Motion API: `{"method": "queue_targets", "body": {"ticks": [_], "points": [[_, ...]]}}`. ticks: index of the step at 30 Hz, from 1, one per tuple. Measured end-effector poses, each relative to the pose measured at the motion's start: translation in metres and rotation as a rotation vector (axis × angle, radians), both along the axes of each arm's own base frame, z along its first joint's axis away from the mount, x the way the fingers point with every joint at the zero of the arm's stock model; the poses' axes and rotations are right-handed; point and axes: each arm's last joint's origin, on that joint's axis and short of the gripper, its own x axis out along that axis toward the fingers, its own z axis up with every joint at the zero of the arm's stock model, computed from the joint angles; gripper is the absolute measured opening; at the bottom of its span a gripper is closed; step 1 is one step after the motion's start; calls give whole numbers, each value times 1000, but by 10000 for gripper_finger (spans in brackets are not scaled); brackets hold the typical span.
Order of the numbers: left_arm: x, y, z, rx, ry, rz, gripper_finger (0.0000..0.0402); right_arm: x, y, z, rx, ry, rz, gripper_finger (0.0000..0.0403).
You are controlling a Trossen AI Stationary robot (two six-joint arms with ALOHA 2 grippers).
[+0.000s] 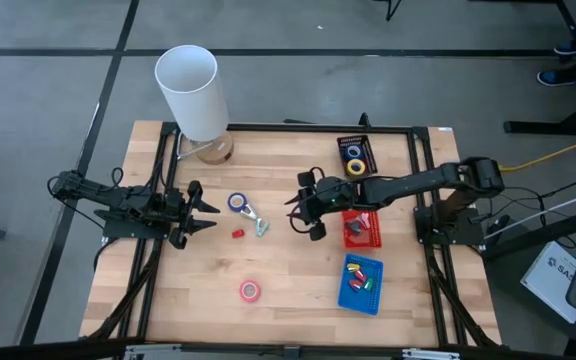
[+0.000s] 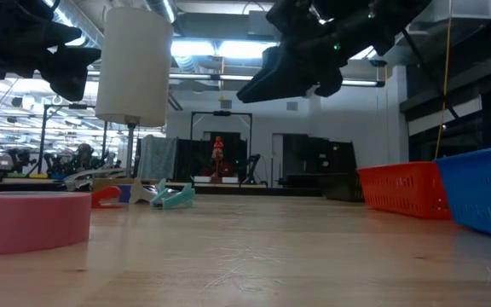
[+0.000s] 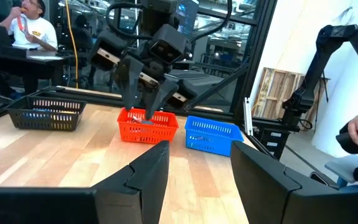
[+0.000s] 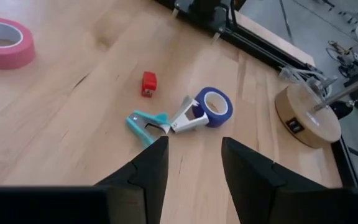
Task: Pick and place Stapler, Stapler remover, tape
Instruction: Put the light blue staple remover into the red basket
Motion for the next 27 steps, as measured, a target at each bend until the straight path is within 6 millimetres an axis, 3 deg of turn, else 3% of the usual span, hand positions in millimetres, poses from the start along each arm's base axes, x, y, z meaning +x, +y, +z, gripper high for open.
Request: {"method": "queue_targets", "body": {"ticks": [8, 17, 27], "points": [[0, 0, 0, 0, 0, 0, 169, 7, 3, -6, 35, -33, 47, 152], [0, 0, 0, 0, 0, 0, 169, 18, 10, -14, 189, -103, 98, 151], [0, 0, 0, 0, 0, -1, 169, 44, 13, -15, 137, -59, 152, 151]]}}
